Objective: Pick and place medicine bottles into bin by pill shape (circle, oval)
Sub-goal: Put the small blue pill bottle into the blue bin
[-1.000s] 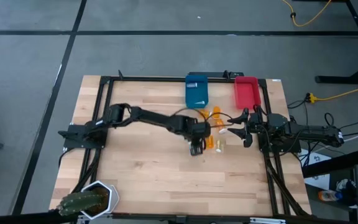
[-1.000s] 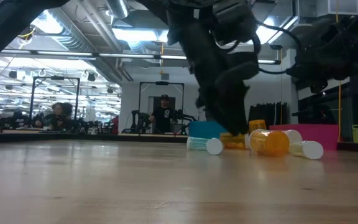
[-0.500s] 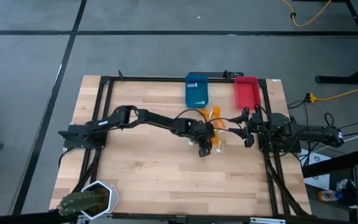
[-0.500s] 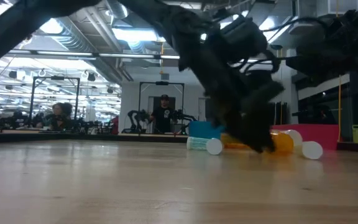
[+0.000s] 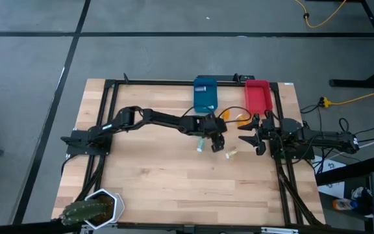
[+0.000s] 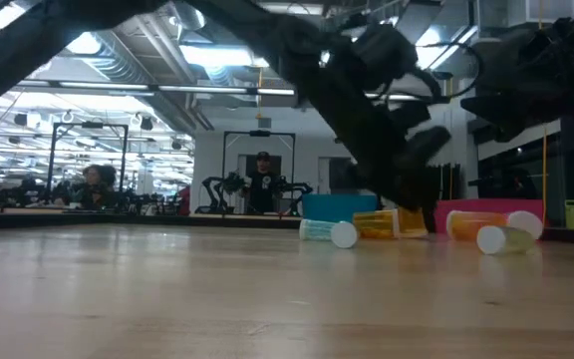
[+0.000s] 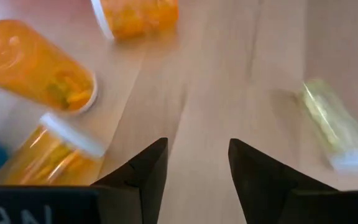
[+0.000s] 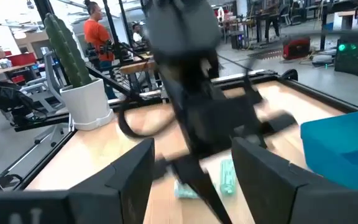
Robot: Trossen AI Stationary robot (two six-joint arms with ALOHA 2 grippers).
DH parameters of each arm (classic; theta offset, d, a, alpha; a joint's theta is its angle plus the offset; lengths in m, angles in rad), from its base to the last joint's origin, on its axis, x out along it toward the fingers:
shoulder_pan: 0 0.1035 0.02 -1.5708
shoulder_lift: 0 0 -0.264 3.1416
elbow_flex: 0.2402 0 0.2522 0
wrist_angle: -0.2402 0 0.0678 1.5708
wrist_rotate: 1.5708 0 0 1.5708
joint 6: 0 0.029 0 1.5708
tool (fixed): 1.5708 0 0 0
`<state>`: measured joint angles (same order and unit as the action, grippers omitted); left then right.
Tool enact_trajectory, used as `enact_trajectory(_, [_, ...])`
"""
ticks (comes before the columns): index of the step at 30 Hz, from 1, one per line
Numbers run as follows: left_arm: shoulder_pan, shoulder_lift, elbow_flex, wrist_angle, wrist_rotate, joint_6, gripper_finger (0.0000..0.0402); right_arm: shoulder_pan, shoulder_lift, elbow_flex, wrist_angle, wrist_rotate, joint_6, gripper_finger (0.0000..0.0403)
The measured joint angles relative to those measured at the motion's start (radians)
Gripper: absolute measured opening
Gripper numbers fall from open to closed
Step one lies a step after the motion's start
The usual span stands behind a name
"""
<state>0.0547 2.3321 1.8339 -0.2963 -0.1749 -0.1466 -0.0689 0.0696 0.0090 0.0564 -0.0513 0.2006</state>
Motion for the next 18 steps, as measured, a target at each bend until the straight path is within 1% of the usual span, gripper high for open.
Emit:
enact_trajectory(2, [-0.008, -0.027, 0.003, -0.042, -0.006, 0.015, 0.0164, 0.000, 0.000, 0.000, -0.009, -0.013, 0.004, 0.0217])
enact_trajectory(3, [-0.011, -0.042, 0.003, -0.088, -0.007, 0.024, 0.0164, 0.000, 0.000, 0.000, -0.014, -0.029, 0.005, 0.0217])
enact_trajectory(10, [-0.017, -0.169, 0.003, -0.372, -0.046, 0.053, 0.0164, 0.002, 0.004, 0.000, -0.007, -0.185, 0.001, 0.0217])
enact_trajectory(18, [-0.016, -0.273, 0.002, -0.731, -0.108, 0.064, 0.0164, 0.002, 0.054, 0.000, -0.005, -0.195, 0.001, 0.0217])
